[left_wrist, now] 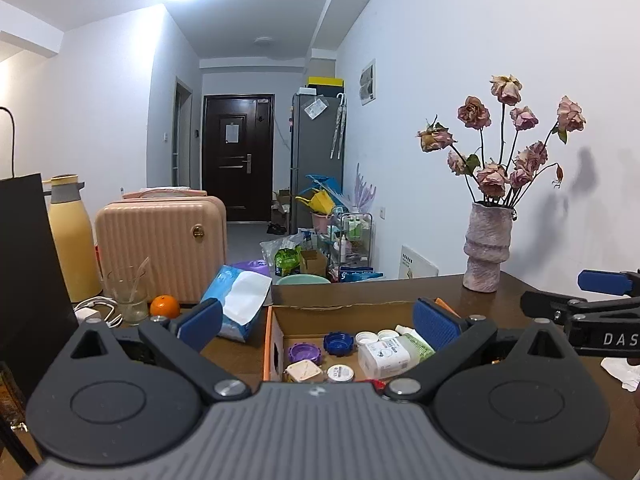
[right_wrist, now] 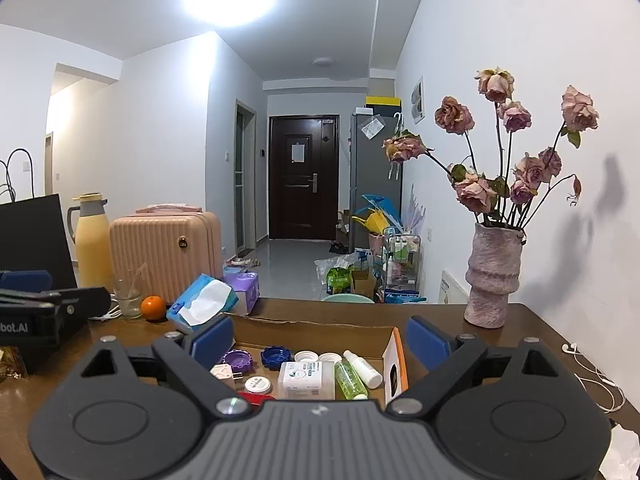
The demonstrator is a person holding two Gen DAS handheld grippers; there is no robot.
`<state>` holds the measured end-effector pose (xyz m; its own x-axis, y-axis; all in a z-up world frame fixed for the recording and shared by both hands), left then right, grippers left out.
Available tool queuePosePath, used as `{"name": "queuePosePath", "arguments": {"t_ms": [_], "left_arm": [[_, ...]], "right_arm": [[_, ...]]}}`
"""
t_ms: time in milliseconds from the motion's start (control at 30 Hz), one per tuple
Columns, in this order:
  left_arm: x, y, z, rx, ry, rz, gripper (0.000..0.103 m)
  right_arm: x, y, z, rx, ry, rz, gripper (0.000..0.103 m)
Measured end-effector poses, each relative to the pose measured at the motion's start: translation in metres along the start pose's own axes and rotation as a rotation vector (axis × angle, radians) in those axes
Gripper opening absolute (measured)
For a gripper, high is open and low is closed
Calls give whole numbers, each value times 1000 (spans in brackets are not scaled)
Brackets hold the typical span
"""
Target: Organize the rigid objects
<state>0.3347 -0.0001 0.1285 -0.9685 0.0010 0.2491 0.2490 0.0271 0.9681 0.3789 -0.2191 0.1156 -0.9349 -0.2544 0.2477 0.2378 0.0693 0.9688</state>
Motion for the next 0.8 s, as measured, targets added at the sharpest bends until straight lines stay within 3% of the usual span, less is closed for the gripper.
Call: {"name": "queuePosePath", "arguments": {"t_ms": [267, 800], "left_arm": [[24, -7, 7, 9, 0, -9, 103], [87, -88, 13, -106, 67, -120, 103]], "right_arm": [[19, -8, 13, 8, 17, -7, 95], [66, -84, 49, 61, 40, 23, 95]]}}
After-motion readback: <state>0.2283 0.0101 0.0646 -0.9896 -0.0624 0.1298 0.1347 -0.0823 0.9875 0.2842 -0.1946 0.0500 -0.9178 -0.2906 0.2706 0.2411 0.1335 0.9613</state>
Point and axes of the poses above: each gripper's, at about its wrist camera, not at the fingertips, and x roughly against the way its jaws point, z to its left, y to its top, the point moved 5 cm from there along -x, roughly the way its jaws point, and after that the axes turned 1 degree about x, right-handed, at the moved point
